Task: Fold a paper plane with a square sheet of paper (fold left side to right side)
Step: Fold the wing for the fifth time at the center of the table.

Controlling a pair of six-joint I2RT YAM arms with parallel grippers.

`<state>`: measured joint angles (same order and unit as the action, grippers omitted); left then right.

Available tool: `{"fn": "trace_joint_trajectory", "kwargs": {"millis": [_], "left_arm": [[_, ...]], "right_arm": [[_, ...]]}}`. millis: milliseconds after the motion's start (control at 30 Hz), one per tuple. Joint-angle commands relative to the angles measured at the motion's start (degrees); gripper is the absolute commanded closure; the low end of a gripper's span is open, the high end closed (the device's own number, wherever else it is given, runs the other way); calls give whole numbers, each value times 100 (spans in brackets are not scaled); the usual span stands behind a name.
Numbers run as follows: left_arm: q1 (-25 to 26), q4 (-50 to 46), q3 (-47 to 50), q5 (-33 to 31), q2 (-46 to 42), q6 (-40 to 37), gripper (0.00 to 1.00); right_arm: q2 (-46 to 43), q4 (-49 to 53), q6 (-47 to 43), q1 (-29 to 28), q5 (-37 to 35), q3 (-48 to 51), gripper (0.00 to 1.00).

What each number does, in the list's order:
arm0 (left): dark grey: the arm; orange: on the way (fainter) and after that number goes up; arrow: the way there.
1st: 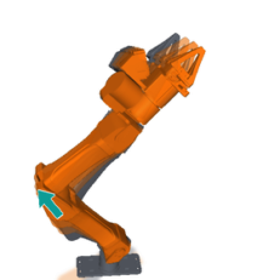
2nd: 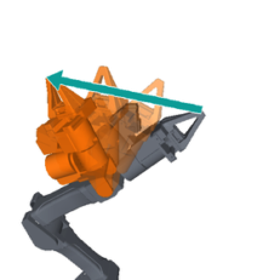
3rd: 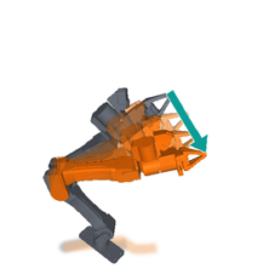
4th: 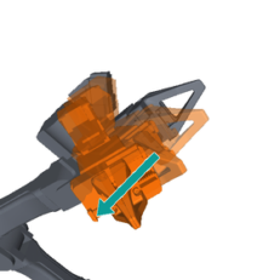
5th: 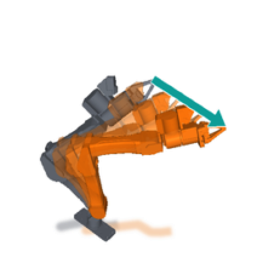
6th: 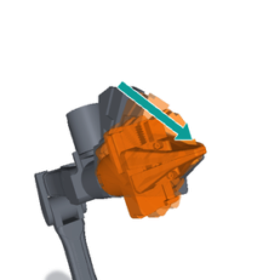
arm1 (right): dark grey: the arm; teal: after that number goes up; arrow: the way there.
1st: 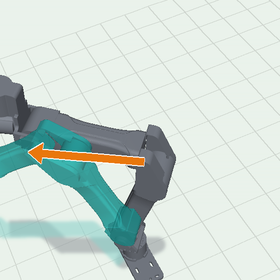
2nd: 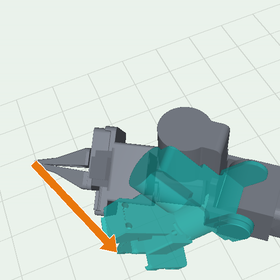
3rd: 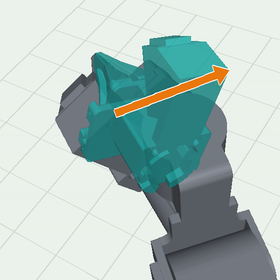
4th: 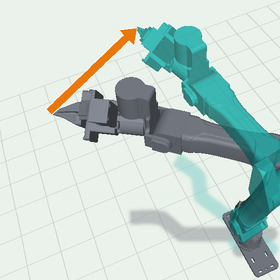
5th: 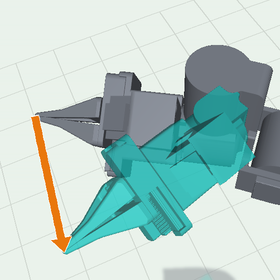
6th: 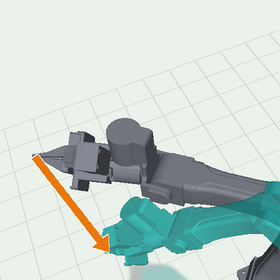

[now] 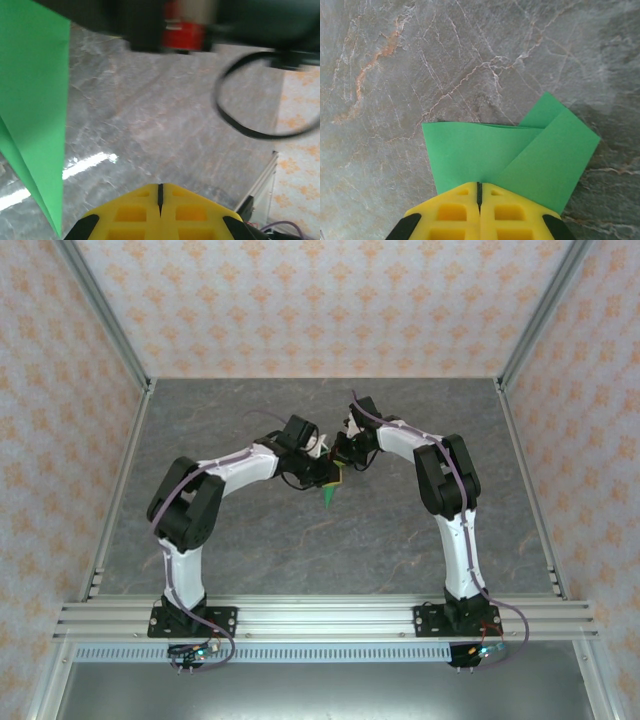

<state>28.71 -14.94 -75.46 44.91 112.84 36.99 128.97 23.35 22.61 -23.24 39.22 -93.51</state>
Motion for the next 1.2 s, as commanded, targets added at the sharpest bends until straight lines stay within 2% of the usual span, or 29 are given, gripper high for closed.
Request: {"fn": "trace_joint_trajectory", "kwargs": {"millis": [0,233,533,733,867,1000,1167], "left_arm": [[-22,-335,-234,-106,407,-192,100],[-17,-243,-49,-192,605,-122,100],[38,112,959,-197,202,30,100],[126,662,1574,92,-303,250,100],[118,653,1722,104,-1027,143,100],[109,269,1629,-288,-1688,-163,97],[67,-50,1604,-1512,-2412,-274,93]], "right_arm": [[348,390,-132,8,-472,7,100],[337,407,-169,6,-469,12,100],[322,424,-184,12,-449,-35,100],[164,396,-245,11,-403,-151,100],[-72,485,-396,7,-548,-424,91],[-426,539,-600,13,-771,-684,79],[-1092,680,-678,-21,-1351,-614,64]]}}
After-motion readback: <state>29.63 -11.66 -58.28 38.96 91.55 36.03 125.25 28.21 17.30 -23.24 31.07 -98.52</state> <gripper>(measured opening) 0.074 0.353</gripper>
